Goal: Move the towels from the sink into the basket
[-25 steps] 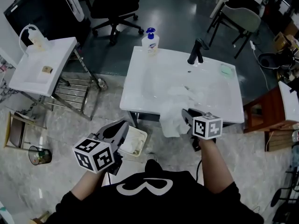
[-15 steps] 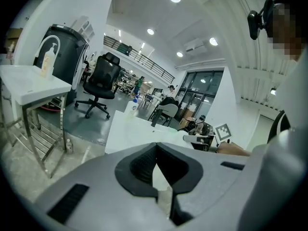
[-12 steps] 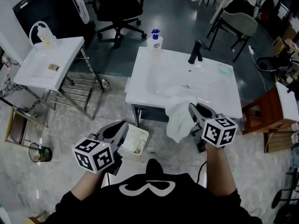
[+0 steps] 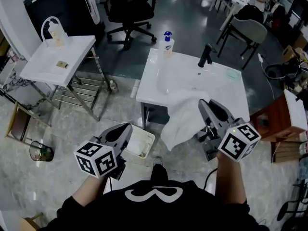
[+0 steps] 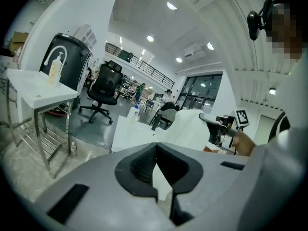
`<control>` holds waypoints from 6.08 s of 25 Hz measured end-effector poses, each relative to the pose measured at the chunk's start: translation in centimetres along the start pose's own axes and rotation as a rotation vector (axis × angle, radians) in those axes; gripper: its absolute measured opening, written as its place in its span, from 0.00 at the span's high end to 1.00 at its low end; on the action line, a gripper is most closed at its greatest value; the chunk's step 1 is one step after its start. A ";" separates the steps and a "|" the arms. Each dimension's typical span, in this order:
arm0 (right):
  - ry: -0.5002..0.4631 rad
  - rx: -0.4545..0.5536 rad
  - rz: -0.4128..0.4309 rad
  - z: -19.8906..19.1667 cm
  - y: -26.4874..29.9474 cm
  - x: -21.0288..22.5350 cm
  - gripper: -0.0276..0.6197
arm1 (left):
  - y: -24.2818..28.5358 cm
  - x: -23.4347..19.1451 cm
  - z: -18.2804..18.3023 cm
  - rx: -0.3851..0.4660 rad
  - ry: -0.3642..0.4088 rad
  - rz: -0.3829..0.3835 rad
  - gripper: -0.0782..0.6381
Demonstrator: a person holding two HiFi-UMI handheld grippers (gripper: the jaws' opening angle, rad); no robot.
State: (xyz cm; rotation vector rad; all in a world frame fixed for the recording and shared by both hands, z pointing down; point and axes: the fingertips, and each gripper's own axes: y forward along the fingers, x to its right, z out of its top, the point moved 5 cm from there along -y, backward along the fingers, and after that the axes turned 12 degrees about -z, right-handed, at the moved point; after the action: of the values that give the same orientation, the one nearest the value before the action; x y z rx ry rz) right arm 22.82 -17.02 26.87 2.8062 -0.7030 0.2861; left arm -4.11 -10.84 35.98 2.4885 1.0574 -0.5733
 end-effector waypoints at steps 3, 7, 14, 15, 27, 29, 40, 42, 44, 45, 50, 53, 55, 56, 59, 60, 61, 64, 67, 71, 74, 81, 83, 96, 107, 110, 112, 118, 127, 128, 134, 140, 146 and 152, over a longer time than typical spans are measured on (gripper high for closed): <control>-0.012 0.054 0.047 1.5 -1.1 -2.4 0.88 | -1.4 0.6 0.2 0.019 0.009 0.010 0.88; -0.030 0.092 0.110 2.7 -2.4 -5.9 0.88 | -4.0 1.0 0.3 0.041 0.014 0.027 0.88; -0.069 0.057 0.189 1.2 -2.5 -10.6 0.88 | -8.1 -0.1 -1.2 0.070 -0.016 0.083 0.88; -0.069 0.042 0.197 0.4 -2.2 -11.2 0.88 | -8.5 -0.4 -1.6 0.068 -0.022 0.092 0.88; -0.081 -0.239 0.289 -10.5 5.1 -14.9 0.88 | -13.0 -3.6 -4.8 0.080 -0.103 0.221 0.88; -0.098 -0.281 0.291 -12.2 6.6 -15.3 0.88 | -13.5 -4.4 -5.2 0.074 -0.118 0.246 0.88; -0.152 -0.467 0.334 -22.0 16.2 -15.1 0.88 | -13.2 -8.9 -6.7 0.063 -0.209 0.351 0.88; -0.160 -0.502 0.336 -24.0 17.8 -14.7 0.88 | -12.7 -10.0 -7.2 0.057 -0.232 0.368 0.88; -0.168 -0.549 0.344 -26.1 19.3 -14.5 0.87 | -12.0 -11.0 -7.7 0.047 -0.258 0.383 0.88; -0.181 -0.572 0.349 -27.1 20.0 -14.4 0.87 | -11.6 -11.5 -7.8 0.044 -0.268 0.389 0.88; -0.290 -0.664 0.384 -31.9 23.6 -14.1 0.87 | -9.5 -14.0 -8.7 0.028 -0.289 0.417 0.88; -0.321 -0.715 0.407 -35.0 25.7 -13.8 0.87 | -8.8 -16.0 -9.9 0.019 -0.297 0.448 0.88; -0.325 -0.750 0.413 -37.0 27.0 -13.5 0.87 | -8.7 -17.3 -10.7 0.024 -0.313 0.472 0.88; -0.329 -0.767 0.417 -38.0 27.6 -13.3 0.87 | -8.7 -18.0 -11.1 0.028 -0.323 0.486 0.88; -0.354 -0.827 0.430 -41.1 29.3 -12.6 0.87 | -8.4 -19.6 -12.4 0.032 -0.352 0.524 0.88; -0.366 -0.847 0.432 -42.1 29.7 -12.3 0.87 | -8.3 -20.0 -12.9 0.031 -0.362 0.531 0.88; -0.377 -0.865 0.433 -43.1 30.1 -12.0 0.87 | -8.2 -20.3 -13.4 0.028 -0.371 0.538 0.88; -0.382 -0.905 0.429 -45.8 31.1 -11.6 0.87 | -8.3 -20.8 -14.9 0.023 -0.404 0.560 0.88; -0.415 -0.924 0.452 -47.6 32.1 -11.7 0.87 | -8.6 -21.2 -16.4 0.027 -0.448 0.578 0.88; -0.494 -0.974 0.477 -50.3 32.8 -11.2 0.87 | -8.8 -21.4 -17.8 0.028 -0.477 0.592 0.88; -0.516 -1.006 0.455 -52.5 33.4 -10.5 0.87 | -9.4 -21.9 -19.0 0.020 -0.495 0.609 0.88; -0.504 -1.081 0.366 -56.9 33.0 -8.7 0.80 | -11.3 -20.8 -21.9 0.013 -0.542 0.640 0.88; -0.484 -1.082 0.347 -57.2 32.6 -8.1 0.70 | -11.6 -20.4 -22.8 0.009 -0.549 0.628 0.88; -0.261 -0.969 0.314 -51.5 26.0 -8.4 0.44 | -13.0 -16.4 -23.2 0.002 -0.504 0.531 0.88; -0.041 -0.705 0.484 -34.2 15.8 -12.5 0.59 | -13.1 -9.6 -18.4 0.036 -0.423 0.437 0.88; -0.049 -0.588 0.535 -28.1 12.6 -13.9 0.75 | -12.5 -6.7 -15.1 0.057 -0.372 0.371 0.88; -0.064 -0.501 0.567 -24.6 10.5 -14.8 0.87 | -12.3 -4.7 -13.2 0.075 -0.325 0.314 0.88; -0.063 -0.355 0.684 -16.8 4.2 -17.0 0.95 | -12.4 1.2 -8.4 0.134 -0.199 0.199 0.88; -0.077 -0.229 0.748 -8.6 -2.9 -19.3 0.95 | -13.8 10.0 -1.5 0.179 0.024 0.109 0.88; -0.083 -0.221 0.753 -8.1 -3.5 -19.5 0.95 | -13.9 10.6 -1.0 0.184 0.039 0.104 0.88; -0.148 -0.184 0.749 -6.3 -5.8 -19.9 0.95 | -14.6 12.4 1.0 0.190 0.122 0.073 0.88; -0.142 -0.158 0.754 -5.6 -6.5 -19.9 0.95 | -14.1 13.7 1.1 0.188 0.158 0.048 0.88; -0.136 -0.160 0.768 -6.2 -7.4 -20.5 0.95 | -14.6 14.3 0.3 0.175 0.163 0.068 0.88; -0.140 -0.157 0.752 -6.4 -8.5 -20.3 0.95 | -14.8 15.3 -0.3 0.172 0.174 0.078 0.88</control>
State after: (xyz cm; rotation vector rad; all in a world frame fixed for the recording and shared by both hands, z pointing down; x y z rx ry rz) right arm 8.57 0.90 26.56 2.3138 -1.7119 0.1440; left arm -5.28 7.87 25.89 2.7591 1.0048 -0.4473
